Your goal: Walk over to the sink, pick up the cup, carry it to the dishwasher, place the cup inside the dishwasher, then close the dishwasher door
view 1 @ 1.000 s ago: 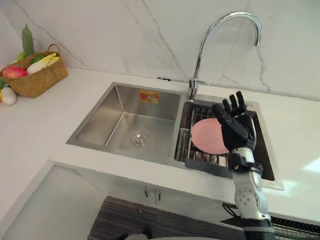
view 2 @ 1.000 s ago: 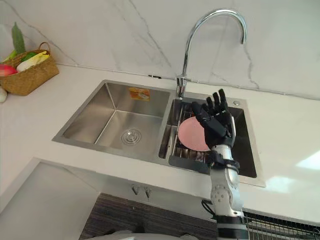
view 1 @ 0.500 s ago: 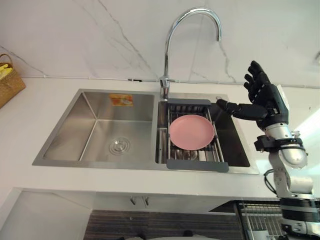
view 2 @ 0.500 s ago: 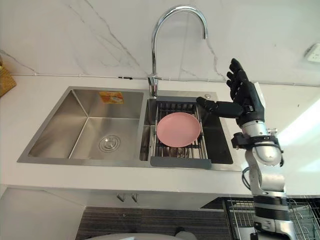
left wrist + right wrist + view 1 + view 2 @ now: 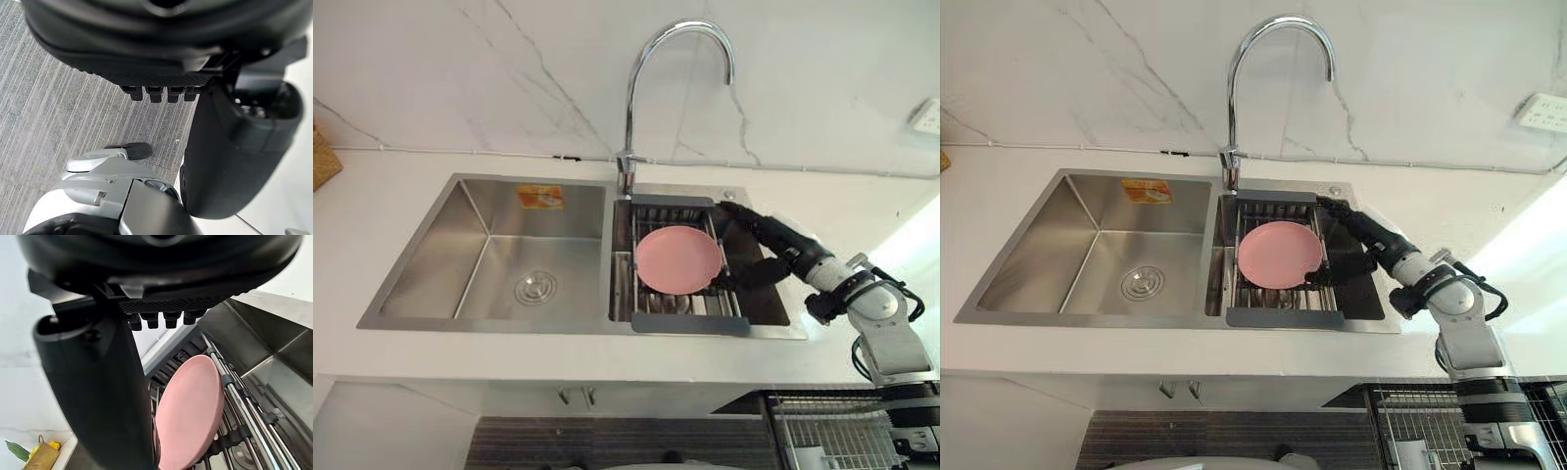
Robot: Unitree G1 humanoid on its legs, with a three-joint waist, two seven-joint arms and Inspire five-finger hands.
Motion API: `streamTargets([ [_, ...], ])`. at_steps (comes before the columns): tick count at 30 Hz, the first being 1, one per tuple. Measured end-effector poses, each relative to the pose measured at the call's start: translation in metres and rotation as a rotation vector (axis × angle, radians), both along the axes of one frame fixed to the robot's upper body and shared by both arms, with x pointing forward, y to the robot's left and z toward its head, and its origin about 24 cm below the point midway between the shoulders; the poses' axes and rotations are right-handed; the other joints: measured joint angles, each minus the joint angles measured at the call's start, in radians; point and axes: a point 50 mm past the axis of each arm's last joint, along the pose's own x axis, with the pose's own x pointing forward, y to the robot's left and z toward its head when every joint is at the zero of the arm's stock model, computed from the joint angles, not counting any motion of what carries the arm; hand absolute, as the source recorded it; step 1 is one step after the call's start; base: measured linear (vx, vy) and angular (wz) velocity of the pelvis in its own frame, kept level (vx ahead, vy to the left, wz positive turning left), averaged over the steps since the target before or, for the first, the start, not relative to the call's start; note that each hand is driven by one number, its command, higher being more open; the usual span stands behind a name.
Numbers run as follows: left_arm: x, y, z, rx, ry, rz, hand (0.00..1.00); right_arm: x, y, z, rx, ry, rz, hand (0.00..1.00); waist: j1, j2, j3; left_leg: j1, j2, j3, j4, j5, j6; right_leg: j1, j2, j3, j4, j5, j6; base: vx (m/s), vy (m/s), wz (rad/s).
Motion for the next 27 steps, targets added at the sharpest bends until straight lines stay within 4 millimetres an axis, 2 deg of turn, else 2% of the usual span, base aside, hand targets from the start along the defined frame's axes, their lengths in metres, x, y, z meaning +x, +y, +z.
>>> streamTargets([
  [12, 0.000, 0.001, 0.000, 0.000, 0.010, -0.008, 1.00, 0.000, -0.004, -0.004, -0.253, -0.020, 0.012, 1.00, -0.002, -0.002, -0.004, 0.001, -0.004, -0.028, 0.000, 0.005, 0.001, 0.013, -0.005, -0.029, 0.000, 0.002, -0.002, -0.01, -0.010, 0.05],
  [20, 0.000, 0.001, 0.001, -0.001, 0.012, -0.009, 1.00, 0.000, 0.006, -0.009, -0.362, -0.033, 0.074, 1.00, -0.001, -0.006, -0.006, 0.000, -0.011, -0.033, -0.005, 0.010, 0.006, 0.015, -0.010, -0.034, 0.000, 0.005, -0.007, -0.02, -0.004, 0.02],
  [27, 0.001, 0.001, 0.001, -0.001, 0.014, -0.011, 1.00, 0.001, 0.012, -0.011, -0.448, -0.116, 0.077, 1.00, 0.000, -0.006, -0.006, -0.001, -0.014, -0.034, -0.005, 0.013, 0.010, 0.015, -0.012, -0.033, -0.002, 0.010, -0.009, 0.00, 0.000, 0.00],
])
